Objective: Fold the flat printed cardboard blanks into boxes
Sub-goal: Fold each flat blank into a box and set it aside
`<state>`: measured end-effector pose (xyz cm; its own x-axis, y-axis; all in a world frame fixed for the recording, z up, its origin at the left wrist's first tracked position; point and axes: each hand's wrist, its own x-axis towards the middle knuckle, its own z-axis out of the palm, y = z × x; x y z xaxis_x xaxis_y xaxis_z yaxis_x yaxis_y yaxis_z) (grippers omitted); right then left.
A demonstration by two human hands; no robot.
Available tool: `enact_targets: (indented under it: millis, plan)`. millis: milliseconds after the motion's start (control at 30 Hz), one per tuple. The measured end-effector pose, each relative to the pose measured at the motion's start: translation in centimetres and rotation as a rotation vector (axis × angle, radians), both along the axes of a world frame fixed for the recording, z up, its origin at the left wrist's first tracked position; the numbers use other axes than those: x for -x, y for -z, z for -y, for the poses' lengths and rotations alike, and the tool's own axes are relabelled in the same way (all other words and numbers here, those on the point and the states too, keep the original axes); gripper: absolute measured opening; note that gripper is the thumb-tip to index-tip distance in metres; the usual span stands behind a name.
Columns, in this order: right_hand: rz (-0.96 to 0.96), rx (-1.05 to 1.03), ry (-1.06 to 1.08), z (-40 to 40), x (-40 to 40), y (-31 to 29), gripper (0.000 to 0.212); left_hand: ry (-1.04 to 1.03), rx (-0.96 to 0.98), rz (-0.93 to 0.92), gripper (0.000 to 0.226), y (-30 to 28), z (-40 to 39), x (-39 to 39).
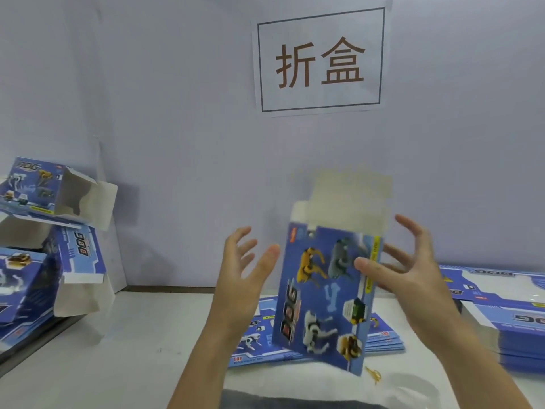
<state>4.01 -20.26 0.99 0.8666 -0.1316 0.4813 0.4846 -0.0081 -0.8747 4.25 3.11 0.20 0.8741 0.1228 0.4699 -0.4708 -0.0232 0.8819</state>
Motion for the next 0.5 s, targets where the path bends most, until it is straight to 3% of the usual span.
enact_targets:
  millis: [100,167,333,500]
  plan:
    - [-0.021,0.145,-0.222,-1.6,0.2,0.3,0.091,0.169,0.019,0.116,0.068,0.0,1.0,0.5]
    - [-0.015,0.164,-0.287,-2.6,0.1,0.8,0.079,0.134,0.109,0.164,0.06,0.0,1.3,0.6]
    - [0.003,0.167,-0.261,-3.2,-0.2,1.7,0.069,0.007,0.152,0.175,0.053,0.8,1.7,0.0]
    - [-0.107,0.199,-0.249,-4.1,-0.2,2.7,0.046,-0.083,0.009,0.186,0.038,2.1,1.5,-0.8]
